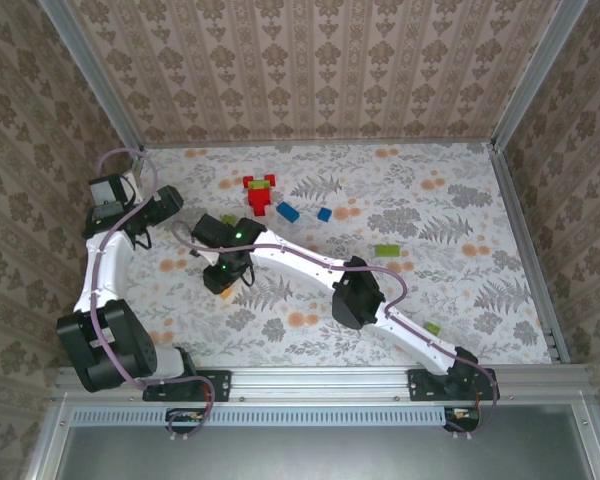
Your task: Assemble a carrot with lego
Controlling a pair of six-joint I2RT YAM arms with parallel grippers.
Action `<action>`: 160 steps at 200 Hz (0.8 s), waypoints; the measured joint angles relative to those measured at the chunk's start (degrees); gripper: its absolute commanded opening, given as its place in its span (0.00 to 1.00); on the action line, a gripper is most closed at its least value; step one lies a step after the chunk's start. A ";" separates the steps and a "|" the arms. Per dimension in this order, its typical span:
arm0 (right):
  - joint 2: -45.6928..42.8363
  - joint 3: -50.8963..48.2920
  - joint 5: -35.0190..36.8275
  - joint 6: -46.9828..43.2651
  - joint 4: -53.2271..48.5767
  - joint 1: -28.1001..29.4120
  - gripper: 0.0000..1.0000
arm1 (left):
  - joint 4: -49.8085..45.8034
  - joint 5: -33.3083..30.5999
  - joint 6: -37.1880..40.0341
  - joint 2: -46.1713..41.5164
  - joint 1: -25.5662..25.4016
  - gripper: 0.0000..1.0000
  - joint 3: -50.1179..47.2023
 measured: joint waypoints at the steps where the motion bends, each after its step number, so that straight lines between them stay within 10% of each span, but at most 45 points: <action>1: 0.00 0.00 0.02 -0.02 0.00 0.00 0.36 | 0.02 0.00 0.00 0.00 0.00 1.00 0.00; 160: 0.57 1.36 1.55 -1.27 -2.64 1.01 0.37 | 0.04 1.01 0.00 0.02 0.00 1.00 0.00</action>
